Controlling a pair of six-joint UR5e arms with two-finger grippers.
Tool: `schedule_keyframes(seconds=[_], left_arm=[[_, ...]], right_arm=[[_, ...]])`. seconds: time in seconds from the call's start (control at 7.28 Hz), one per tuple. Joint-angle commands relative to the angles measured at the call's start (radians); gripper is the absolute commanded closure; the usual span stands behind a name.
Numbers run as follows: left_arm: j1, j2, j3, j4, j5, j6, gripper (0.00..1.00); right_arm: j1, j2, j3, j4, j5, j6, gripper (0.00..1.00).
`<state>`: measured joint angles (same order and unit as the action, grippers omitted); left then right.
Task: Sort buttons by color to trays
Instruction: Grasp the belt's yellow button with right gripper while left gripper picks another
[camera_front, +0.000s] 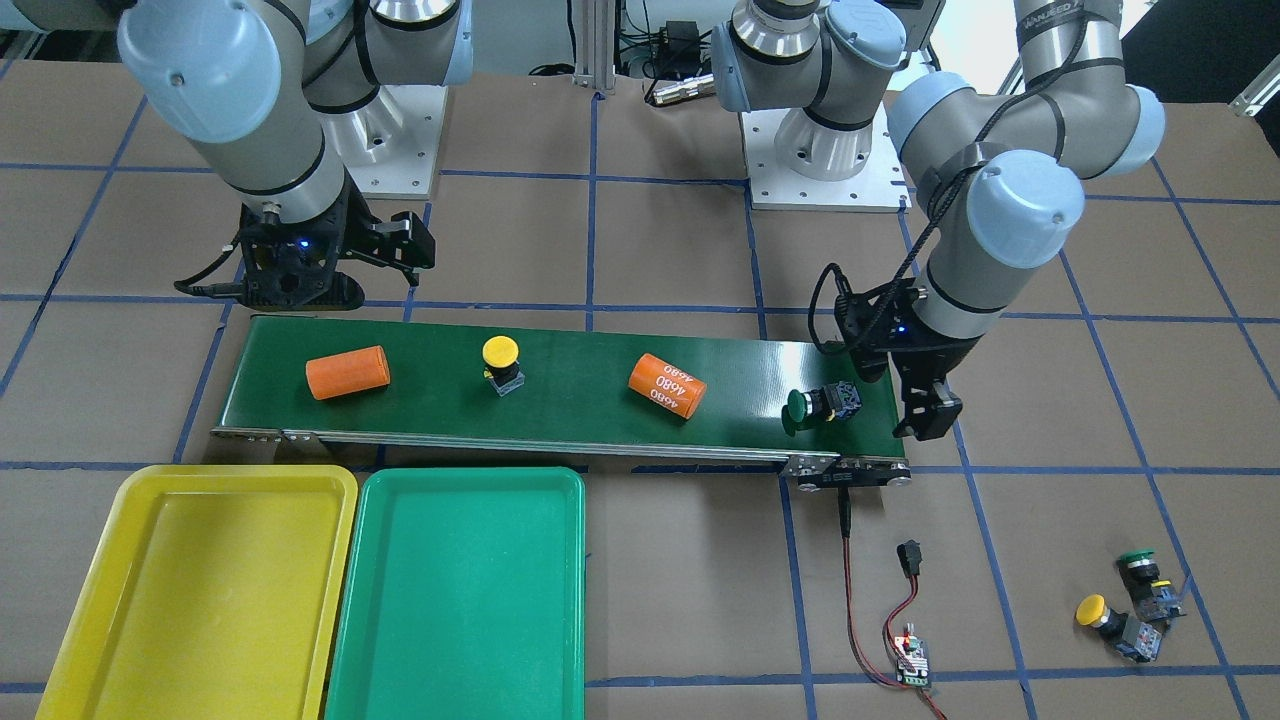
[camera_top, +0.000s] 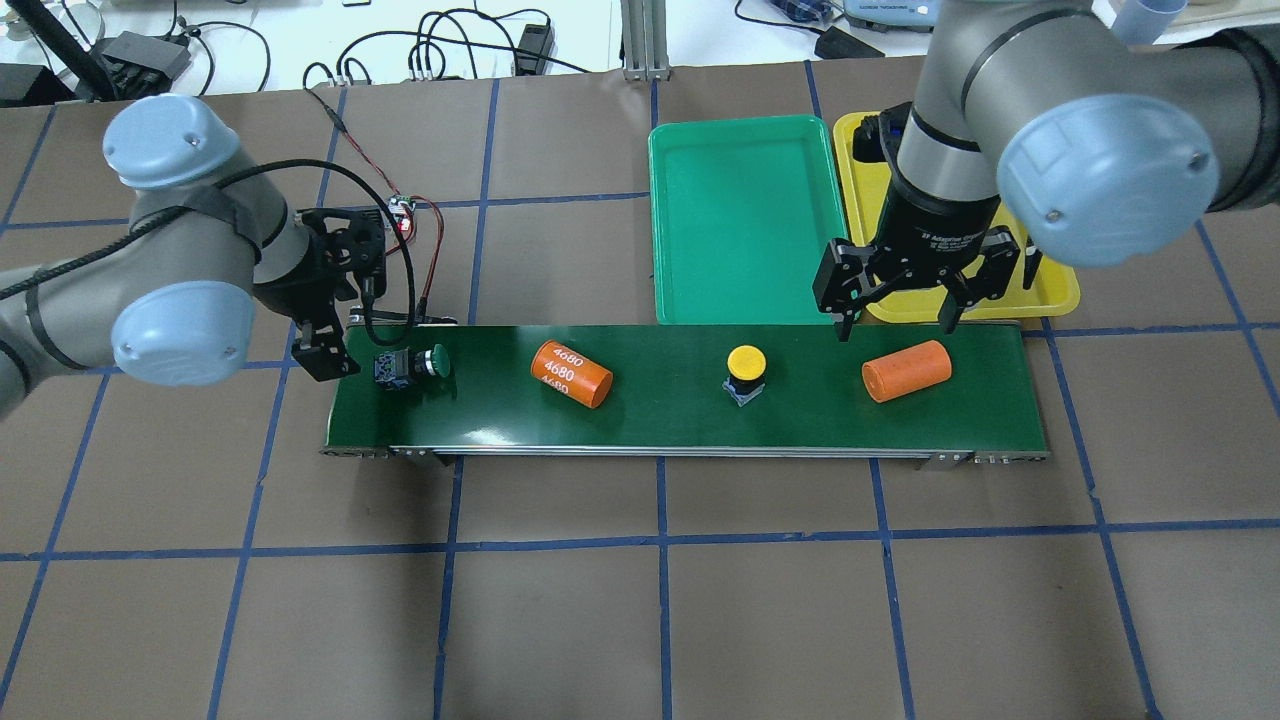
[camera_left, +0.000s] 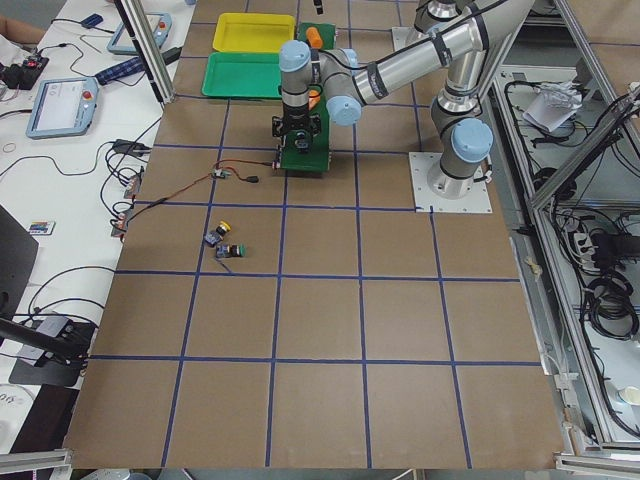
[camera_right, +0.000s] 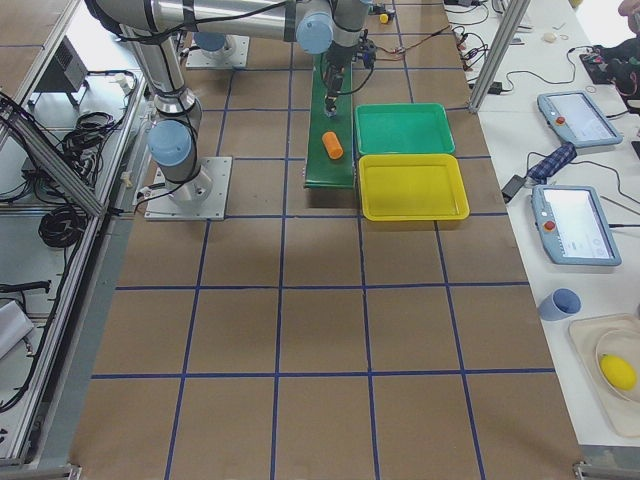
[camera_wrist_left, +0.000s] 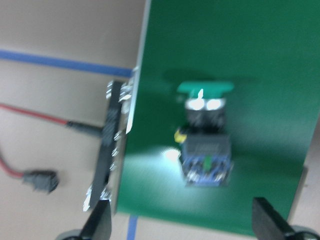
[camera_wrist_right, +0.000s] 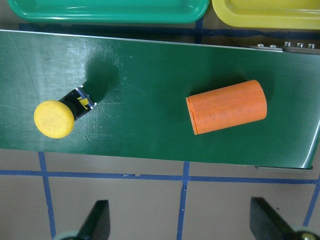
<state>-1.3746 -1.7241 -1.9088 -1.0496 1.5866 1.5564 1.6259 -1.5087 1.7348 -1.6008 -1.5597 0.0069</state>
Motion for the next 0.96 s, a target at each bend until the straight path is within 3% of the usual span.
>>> schedule_keyframes(seconds=[0.0, 0.41, 0.82], left_arm=[[0.129, -0.116, 0.191, -0.049, -0.007, 0.063, 0.00], [0.191, -0.398, 0.516, -0.049, -0.007, 0.307, 0.00], [0.272, -0.625, 0.752, -0.095, -0.036, 0.367, 0.00]], right_arm=[[0.000, 0.001, 0.109, -0.134, -0.005, -0.008, 0.00], [-0.014, 0.012, 0.114, -0.174, -0.007, -0.057, 0.00], [-0.012, 0.010, 0.114, -0.203, 0.006, -0.030, 0.00]])
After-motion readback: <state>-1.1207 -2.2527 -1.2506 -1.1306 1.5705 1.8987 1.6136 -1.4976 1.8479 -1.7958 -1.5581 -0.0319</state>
